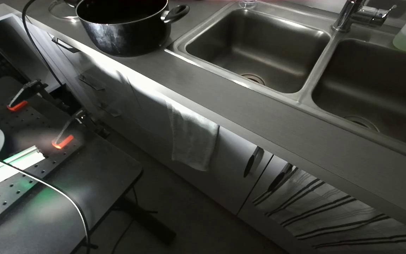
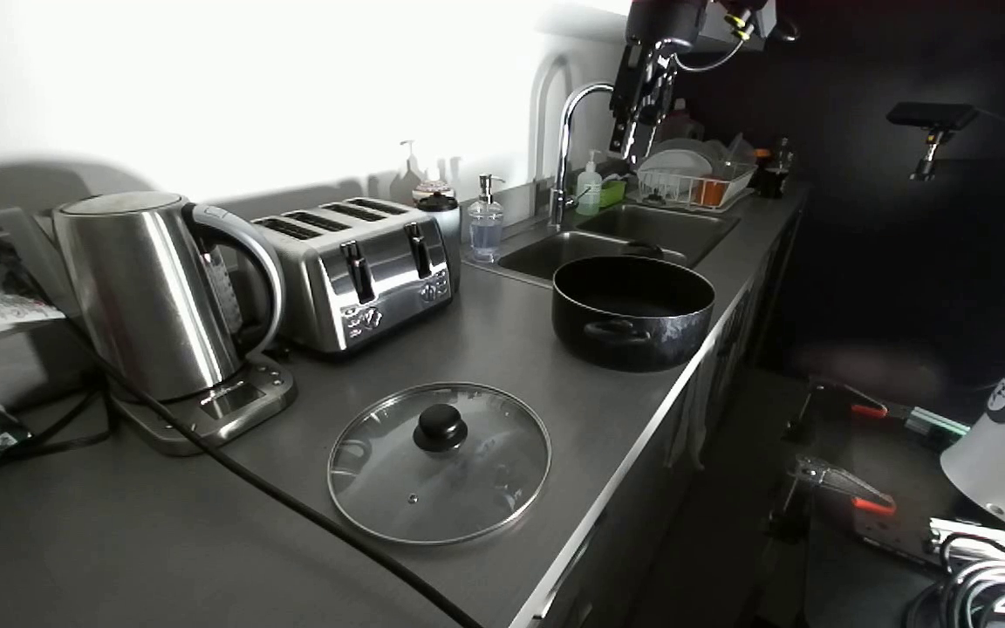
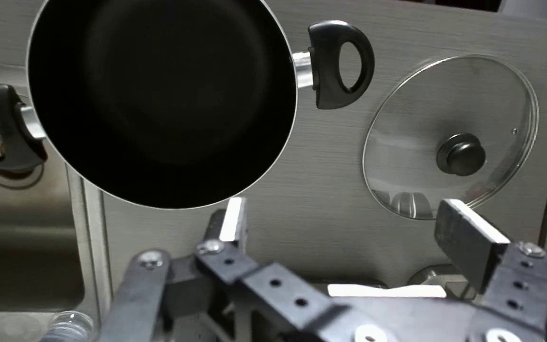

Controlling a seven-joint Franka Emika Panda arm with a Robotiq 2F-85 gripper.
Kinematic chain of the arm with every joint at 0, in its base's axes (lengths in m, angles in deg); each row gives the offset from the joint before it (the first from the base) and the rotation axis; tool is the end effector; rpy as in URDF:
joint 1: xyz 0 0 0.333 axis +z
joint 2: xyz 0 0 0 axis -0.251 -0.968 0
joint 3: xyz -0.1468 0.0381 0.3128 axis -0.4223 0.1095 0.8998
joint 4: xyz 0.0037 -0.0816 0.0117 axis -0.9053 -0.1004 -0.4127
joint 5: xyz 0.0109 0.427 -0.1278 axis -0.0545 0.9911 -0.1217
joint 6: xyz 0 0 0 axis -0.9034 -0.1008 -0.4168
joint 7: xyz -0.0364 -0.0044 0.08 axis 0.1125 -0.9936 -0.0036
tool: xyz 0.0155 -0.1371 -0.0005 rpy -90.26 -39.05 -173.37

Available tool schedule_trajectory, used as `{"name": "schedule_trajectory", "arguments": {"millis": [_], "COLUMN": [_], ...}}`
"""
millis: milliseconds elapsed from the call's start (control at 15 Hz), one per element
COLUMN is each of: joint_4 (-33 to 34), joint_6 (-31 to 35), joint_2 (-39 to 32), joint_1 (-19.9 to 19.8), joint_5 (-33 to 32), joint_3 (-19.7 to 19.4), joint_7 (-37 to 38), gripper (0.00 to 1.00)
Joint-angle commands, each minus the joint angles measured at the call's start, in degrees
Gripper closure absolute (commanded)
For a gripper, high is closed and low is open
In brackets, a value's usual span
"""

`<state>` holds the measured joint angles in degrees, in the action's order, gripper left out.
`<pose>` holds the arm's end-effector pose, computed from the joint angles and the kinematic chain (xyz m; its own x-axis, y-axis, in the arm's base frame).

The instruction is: Put the lid on the black pot

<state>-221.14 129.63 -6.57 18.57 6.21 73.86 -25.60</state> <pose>0.5017 0.0683 0.4691 0.9879 0.0505 0.1465 0.0629 -0.9947 -0.0813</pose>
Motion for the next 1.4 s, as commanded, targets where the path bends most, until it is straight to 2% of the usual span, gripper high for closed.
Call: {"name": "schedule_trajectory", "arguments": {"millis": [0, 267, 867, 1333], "joint_4": [3.6, 6.6, 15.0, 21.0], "joint_6": [-1.8, -3.0, -8.9, -12.2], "joint_2": [-3.9, -8.2, -19.9, -30.1], "joint_1": [1.4, 3.2, 7.3, 10.3], "joint_5": [-1.5, -3.7, -13.5, -20.5], "joint_3": [1.7, 3.9, 9.0, 11.1], "joint_7": [-2.3, -4.7, -9.7, -14.0], "gripper": [0.00, 0.00, 0.00, 0.00]}}
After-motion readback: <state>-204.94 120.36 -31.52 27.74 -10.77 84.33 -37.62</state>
